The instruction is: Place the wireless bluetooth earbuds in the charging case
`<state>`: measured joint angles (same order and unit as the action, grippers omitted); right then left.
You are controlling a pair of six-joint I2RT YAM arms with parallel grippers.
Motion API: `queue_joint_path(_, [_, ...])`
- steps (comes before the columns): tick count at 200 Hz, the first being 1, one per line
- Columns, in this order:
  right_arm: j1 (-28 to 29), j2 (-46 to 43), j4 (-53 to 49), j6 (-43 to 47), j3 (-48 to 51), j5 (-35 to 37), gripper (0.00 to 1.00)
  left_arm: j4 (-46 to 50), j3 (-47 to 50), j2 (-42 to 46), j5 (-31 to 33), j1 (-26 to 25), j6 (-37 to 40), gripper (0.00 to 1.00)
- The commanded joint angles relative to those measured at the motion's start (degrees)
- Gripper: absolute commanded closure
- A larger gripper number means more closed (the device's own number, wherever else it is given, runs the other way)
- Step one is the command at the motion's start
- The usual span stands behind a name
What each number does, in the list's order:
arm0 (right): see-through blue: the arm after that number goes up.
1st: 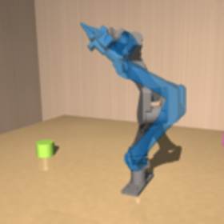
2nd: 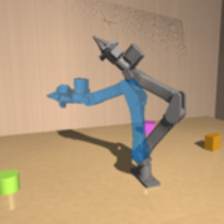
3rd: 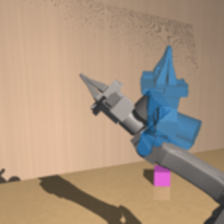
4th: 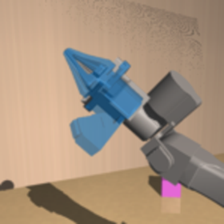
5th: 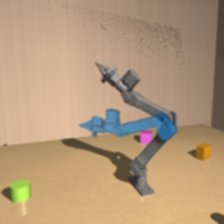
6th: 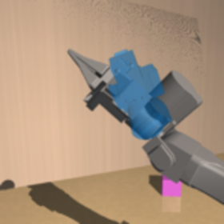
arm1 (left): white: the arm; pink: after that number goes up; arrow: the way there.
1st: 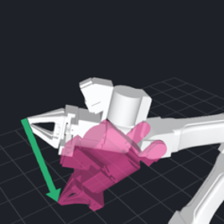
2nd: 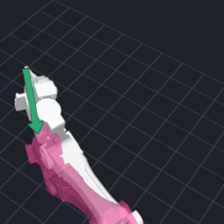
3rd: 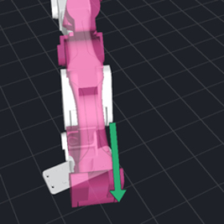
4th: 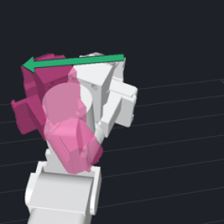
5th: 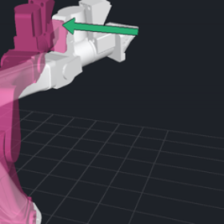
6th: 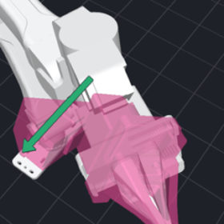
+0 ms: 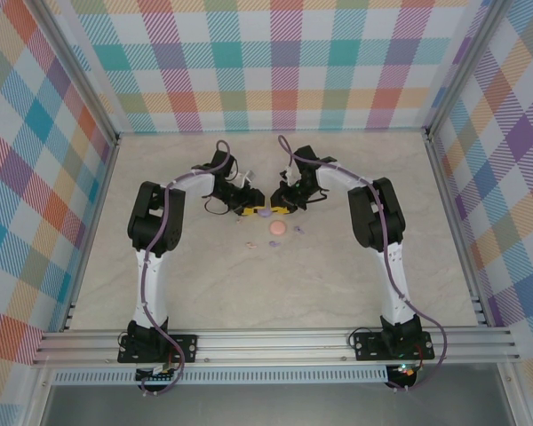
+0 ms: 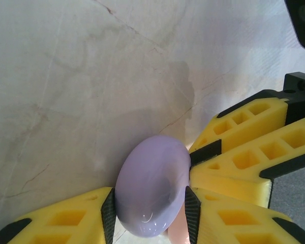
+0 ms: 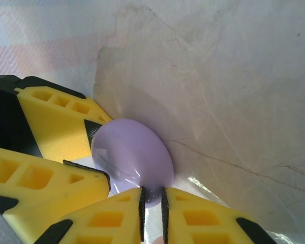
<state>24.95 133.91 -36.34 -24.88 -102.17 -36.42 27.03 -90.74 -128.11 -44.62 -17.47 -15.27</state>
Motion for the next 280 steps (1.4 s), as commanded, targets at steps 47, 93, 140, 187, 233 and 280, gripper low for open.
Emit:
queue_joint_path(47, [0.11,-0.15,1.03,-0.87,1.88,0.21,0.83,-0.96,0.56,0.62,-1.36,-0.28,-2.10,0.71])
queue_joint_path(93, [-1.08,-8.03,2.99,0.73,5.68,2.36,0.73,-0.70,1.00,4.92,0.27,-0.03,-0.44,0.86])
queue_joint_path(140, [-5.65,-22.38,7.75,6.79,12.95,-1.87,0.60,0.00,0.91,14.56,-2.29,0.64,5.73,0.85])
queue_joint_path(187, [-8.74,-30.64,5.79,19.56,12.33,-17.07,0.56,-1.62,0.68,25.08,-10.79,0.61,10.73,0.86])
queue_joint_path(233, [-8.11,-32.23,-1.11,27.31,6.27,-27.16,0.57,2.56,-0.69,32.66,-15.01,-1.43,17.59,0.85])
queue_joint_path(280, [-4.97,-33.95,-5.14,32.67,3.53,-28.71,0.56,5.54,-2.94,34.55,-14.60,-3.13,19.75,0.84])
